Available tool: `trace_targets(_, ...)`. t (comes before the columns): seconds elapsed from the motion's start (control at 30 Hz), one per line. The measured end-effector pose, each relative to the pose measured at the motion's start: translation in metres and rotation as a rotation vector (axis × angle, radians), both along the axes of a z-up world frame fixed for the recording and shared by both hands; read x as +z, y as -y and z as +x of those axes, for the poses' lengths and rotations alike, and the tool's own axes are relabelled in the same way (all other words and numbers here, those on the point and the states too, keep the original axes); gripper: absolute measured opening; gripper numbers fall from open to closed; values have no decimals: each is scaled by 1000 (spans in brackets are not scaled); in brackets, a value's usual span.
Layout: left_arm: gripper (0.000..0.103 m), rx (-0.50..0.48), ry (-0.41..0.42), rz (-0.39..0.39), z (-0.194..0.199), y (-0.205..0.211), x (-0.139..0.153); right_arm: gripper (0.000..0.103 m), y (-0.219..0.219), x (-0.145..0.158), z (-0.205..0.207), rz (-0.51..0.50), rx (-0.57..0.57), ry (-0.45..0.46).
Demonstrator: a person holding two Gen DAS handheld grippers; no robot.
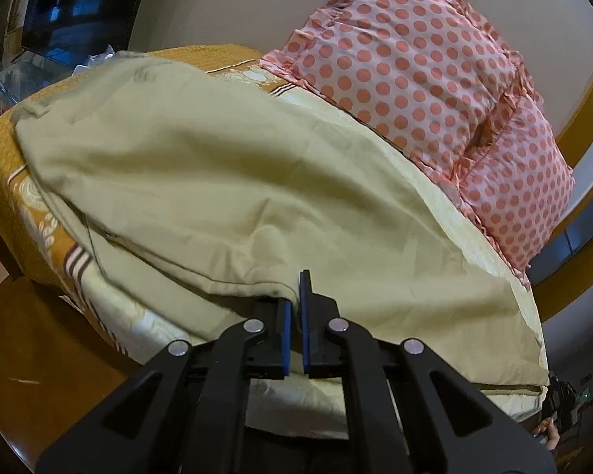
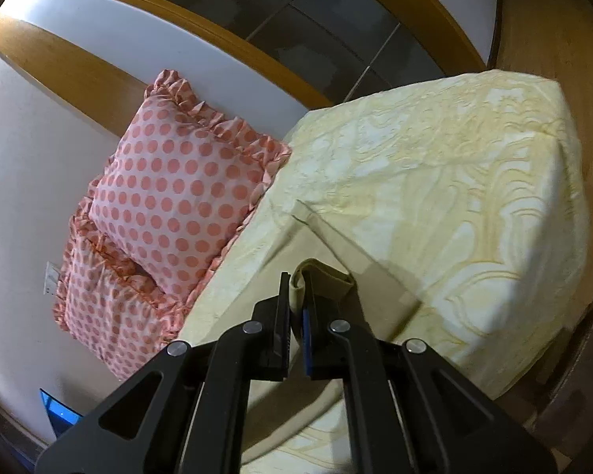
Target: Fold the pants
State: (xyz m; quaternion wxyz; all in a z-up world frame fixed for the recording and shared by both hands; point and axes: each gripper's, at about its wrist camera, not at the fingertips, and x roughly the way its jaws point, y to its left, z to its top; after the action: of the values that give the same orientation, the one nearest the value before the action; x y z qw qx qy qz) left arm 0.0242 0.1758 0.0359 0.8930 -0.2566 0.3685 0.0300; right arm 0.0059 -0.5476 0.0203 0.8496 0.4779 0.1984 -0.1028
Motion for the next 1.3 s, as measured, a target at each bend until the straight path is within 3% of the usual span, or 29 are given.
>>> trace_targets(0.23, 4, -26, 9, 36, -15, 11, -12, 5, -3, -10, -14, -74, -46, -109)
trace_targets(0.3, 11, -44, 33, 69, -23, 13, -8, 13, -6, -4, -19, -104, -60, -116)
trace_targets(0.37, 43, -19, 73, 129, -39, 14, 2, 48, -8, 5, -29, -129, -87, -99)
trace_targets(0.4, 68, 14, 110, 169, -48, 14, 10, 86, -10, 10, -37, -166, -124, -89)
trace_targets(0.43, 75, 51, 158, 208, -59, 14, 18, 87, -12, 14, -42, -205, -148, -80)
trace_targets(0.5, 80, 85, 232, 256, -73, 15, 32, 83, -14, 15, -42, -256, -157, -96)
trace_targets(0.6, 87, 109, 295, 281, -77, 14, 44, 76, -19, 4, -35, -249, -143, -97)
trace_targets(0.77, 87, 83, 249, 274, -46, 14, 34, 72, -63, 1, -18, -381, -20, -96)
trace_targets(0.8, 87, 76, 231, 279, -39, 15, 29, 63, -72, -1, -13, -377, 29, -78)
trace_targets(0.9, 87, 59, 189, 285, -22, 17, 15, 56, -90, -3, -7, -393, 85, -41)
trace_targets(1.03, 87, 50, 169, 283, -15, 16, 2, 39, -74, -13, -8, -293, 18, 20)
trace_targets(1.1, 88, 42, 170, 279, -14, 14, -2, 25, -70, -15, -6, -298, -24, 8)
trace_targets(1.17, 89, 34, 170, 268, -15, 12, -5, 20, -65, -13, -2, -298, -39, -6)
trace_targets(1.2, 89, 32, 169, 262, -14, 11, -7, 2, -64, -11, -1, -284, 4, 33)
trace_targets(1.3, 89, 24, 172, 264, -12, 10, -10, 3, -86, 18, 13, -365, 94, 93)
